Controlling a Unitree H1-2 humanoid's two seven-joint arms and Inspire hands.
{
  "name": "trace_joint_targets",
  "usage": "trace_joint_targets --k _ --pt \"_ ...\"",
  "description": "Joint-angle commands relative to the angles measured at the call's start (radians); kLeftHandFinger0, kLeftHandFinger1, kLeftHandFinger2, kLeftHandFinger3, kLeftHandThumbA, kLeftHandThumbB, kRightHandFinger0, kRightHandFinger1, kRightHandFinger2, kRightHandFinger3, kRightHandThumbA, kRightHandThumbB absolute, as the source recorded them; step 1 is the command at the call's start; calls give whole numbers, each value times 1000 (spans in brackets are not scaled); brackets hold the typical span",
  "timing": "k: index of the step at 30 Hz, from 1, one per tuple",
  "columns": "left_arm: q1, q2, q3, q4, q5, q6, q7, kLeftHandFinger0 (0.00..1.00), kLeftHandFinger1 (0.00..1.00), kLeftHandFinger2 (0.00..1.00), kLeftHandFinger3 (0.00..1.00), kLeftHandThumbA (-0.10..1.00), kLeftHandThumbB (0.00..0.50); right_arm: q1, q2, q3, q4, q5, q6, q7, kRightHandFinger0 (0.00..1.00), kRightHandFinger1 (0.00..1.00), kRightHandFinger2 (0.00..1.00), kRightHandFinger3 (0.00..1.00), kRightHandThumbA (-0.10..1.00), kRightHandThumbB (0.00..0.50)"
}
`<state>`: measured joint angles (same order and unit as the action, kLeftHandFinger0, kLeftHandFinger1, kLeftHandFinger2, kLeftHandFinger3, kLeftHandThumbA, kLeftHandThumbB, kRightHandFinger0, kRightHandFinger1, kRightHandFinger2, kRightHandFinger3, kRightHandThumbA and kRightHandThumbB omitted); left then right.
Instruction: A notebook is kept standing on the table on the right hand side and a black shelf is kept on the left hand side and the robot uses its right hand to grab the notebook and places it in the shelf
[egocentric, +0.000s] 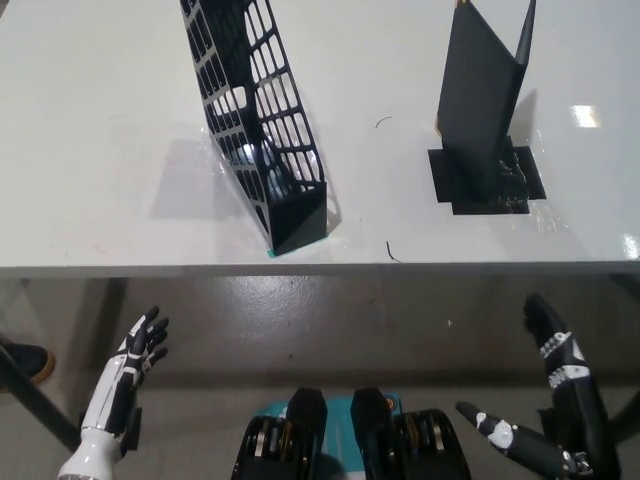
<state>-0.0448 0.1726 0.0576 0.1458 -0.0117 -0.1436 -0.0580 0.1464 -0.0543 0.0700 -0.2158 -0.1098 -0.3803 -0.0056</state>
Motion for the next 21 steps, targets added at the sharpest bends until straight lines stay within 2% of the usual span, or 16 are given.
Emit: trace_joint_targets --k 1,3,4,5,10,13,16,19,21 --pt "-6 1 -6 -4 1 -65 -8 1000 1000 1000 1000 1000 143 -77 26 -33 -88 -75 -70 -44 1000 1000 1000 1000 1000 203" --pt "-3 -1 -11 -12 2 -57 -11 1000 1000 1000 1000 1000 125 -120 36 -55 -89 -89 -47 -61 1000 1000 1000 1000 1000 203" --pt "-3 0 -14 -14 -2 -55 -16 1000 1000 1000 1000 1000 123 -140 39 -65 -87 -87 -35 -65 1000 1000 1000 1000 1000 185" --pt "-1 -2 -17 -19 -4 -52 -19 1000 1000 1000 1000 1000 107 -176 45 -82 -92 -78 13 -71 1000 1000 1000 1000 1000 260" --pt "6 -7 -15 -18 2 -59 -10 1000 1000 1000 1000 1000 85 -314 51 -145 -47 -106 81 -108 1000 1000 1000 1000 1000 260" --pt "7 -6 -15 -15 -2 -65 -15 1000 1000 1000 1000 1000 89 -401 39 -175 -13 -95 144 -112 1000 1000 1000 1000 1000 309" --pt "15 -2 -21 -24 -5 -57 -27 1000 1000 1000 1000 1000 105 -491 15 -200 62 -84 149 -120 1000 1000 1000 1000 1000 325" --pt "21 -7 -25 -36 1 -47 -22 1000 1000 1000 1000 1000 99 -559 3 -217 119 -105 174 -135 1000 1000 1000 1000 1000 344" --pt "28 -9 -29 -40 9 -43 -18 1000 1000 1000 1000 1000 109 -609 -4 -232 183 -104 187 -153 1000 1000 1000 1000 1000 379"
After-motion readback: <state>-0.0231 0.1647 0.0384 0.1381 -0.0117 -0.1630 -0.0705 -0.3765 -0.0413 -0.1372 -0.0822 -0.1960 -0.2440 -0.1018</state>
